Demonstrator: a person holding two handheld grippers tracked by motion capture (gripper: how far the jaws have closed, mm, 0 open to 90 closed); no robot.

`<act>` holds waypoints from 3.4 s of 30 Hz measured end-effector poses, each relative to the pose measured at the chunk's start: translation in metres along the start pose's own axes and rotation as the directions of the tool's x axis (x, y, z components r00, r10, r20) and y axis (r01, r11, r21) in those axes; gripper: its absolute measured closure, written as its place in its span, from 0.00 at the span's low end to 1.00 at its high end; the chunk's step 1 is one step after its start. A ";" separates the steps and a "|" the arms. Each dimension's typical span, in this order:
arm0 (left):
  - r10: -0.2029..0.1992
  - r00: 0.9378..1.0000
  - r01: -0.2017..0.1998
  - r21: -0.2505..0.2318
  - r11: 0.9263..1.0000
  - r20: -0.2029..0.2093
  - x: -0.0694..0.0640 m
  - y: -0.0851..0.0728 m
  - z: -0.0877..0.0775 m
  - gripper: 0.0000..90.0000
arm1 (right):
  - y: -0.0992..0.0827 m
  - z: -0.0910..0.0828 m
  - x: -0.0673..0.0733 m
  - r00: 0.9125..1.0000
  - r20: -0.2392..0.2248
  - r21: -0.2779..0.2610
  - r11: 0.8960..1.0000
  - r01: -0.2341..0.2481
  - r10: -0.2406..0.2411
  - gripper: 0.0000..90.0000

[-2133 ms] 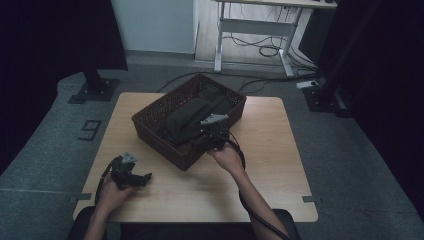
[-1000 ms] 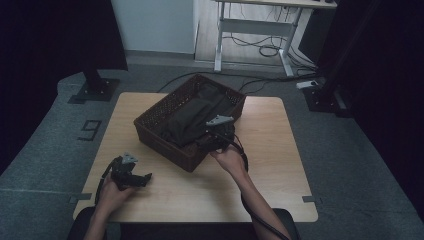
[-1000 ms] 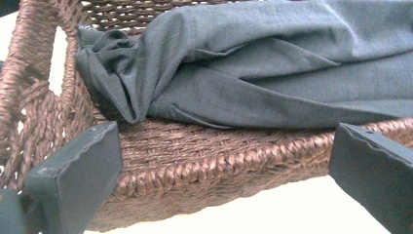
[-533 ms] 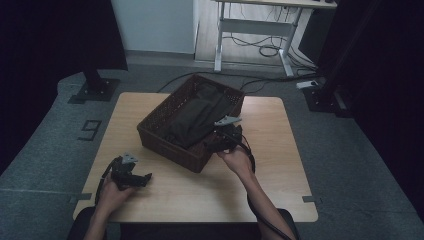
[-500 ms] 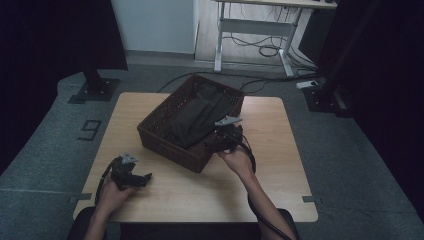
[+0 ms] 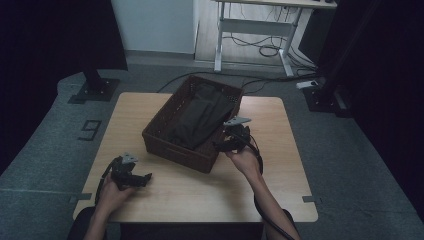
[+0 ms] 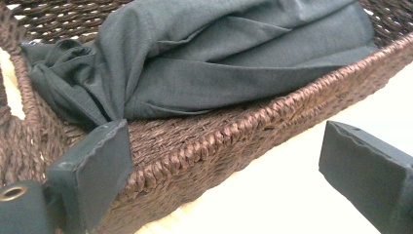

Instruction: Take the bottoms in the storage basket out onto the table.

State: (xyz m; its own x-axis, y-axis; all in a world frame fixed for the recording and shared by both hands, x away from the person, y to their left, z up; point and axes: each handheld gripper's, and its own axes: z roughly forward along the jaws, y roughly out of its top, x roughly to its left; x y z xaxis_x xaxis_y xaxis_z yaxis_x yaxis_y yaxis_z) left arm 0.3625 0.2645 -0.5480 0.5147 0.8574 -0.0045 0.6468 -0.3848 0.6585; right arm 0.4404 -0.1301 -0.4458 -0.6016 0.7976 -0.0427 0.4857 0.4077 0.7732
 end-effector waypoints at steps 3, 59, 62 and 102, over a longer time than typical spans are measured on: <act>0.000 1.000 0.000 0.000 1.000 0.000 0.000 0.000 0.000 0.00 | -0.002 -0.002 -0.005 1.000 0.005 0.001 1.000 -0.006 0.006 0.08; 0.001 1.000 -0.001 -0.001 1.000 0.000 0.000 0.000 0.000 0.00 | -0.036 -0.047 -0.074 0.992 0.048 0.033 0.992 -0.122 0.121 0.77; 0.001 1.000 -0.001 -0.001 1.000 0.000 0.000 0.000 0.000 0.00 | -0.036 -0.049 -0.076 0.991 0.052 0.041 0.991 -0.128 0.126 0.81; -0.007 1.000 0.007 -0.001 1.000 -0.003 -0.001 -0.001 0.000 0.00 | -0.059 -0.075 -0.118 0.972 0.171 0.060 0.983 -0.173 0.160 0.87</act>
State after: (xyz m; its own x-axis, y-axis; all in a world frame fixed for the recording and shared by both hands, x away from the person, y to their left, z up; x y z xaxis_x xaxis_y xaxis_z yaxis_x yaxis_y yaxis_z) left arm 0.3612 0.2638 -0.5481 0.5082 0.8612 -0.0064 0.6496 -0.3785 0.6594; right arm 0.4353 -0.2820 -0.4392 -0.3984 0.9168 -0.0261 0.6191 0.2898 0.7299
